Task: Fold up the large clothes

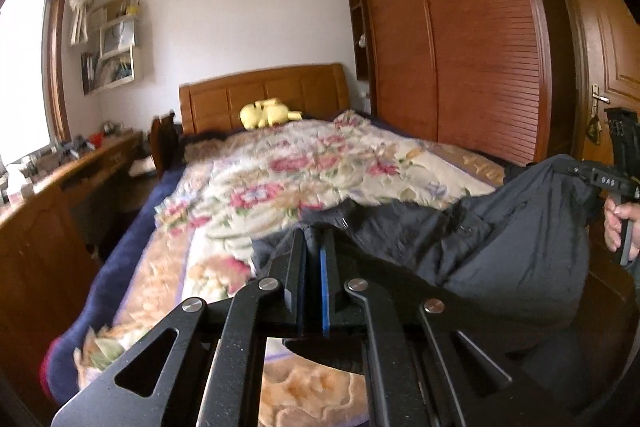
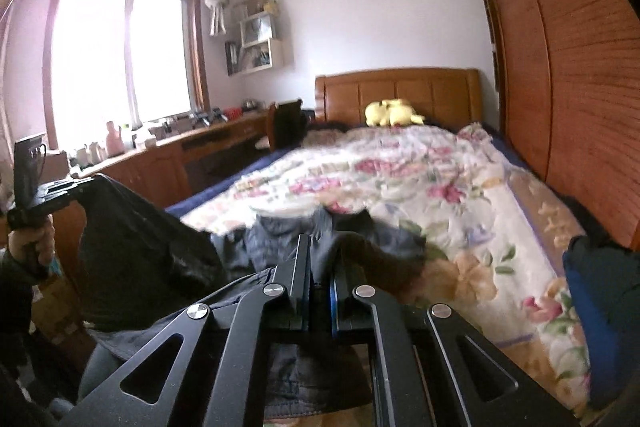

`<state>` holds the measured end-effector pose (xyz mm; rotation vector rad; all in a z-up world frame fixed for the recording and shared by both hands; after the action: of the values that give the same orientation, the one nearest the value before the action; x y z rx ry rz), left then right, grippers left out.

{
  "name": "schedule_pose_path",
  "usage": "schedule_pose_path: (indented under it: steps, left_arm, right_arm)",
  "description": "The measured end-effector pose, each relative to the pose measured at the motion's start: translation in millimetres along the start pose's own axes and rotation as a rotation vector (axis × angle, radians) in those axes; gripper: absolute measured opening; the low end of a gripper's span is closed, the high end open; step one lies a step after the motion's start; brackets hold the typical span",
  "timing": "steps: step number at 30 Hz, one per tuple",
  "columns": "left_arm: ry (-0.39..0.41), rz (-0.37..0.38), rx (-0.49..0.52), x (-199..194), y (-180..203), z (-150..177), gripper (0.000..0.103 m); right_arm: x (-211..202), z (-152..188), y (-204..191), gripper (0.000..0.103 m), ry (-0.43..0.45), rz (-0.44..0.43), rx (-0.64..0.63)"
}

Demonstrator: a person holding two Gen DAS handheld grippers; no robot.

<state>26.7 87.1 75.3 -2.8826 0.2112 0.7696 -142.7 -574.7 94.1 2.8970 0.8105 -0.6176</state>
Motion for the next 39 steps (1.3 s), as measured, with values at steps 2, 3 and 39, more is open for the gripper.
schedule_pose_path:
  steps: [2,3,39]
  left_arm:
    - [0.019,-0.012,0.002,-9.8,-2.3,-5.4,0.006]
    - [0.030,-0.010,-0.005,-15.2,-5.4,-8.7,0.006]
    - [-0.197,-0.095,-0.190,251.8,-64.6,-63.6,0.007]
  right_arm:
    - [-15.3,-0.5,1.2,0.006,0.018,0.000,0.000]
    - [-21.8,-4.5,0.7,0.006,0.018,0.005,-0.009]
    - [298.0,-51.6,93.4,0.009,-0.301,0.246,0.062]
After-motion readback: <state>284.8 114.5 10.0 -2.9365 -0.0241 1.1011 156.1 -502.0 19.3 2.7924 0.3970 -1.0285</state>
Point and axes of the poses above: each gripper's, at about its wrist camera, not at the fingertips, and x roughly the way its jaws point, y to its right, z to its underside, the point moved 1 cm from there along x, roughly the way its jaws point, and after that the axes turned 10 degrees about -y, right-handed, at the moved point
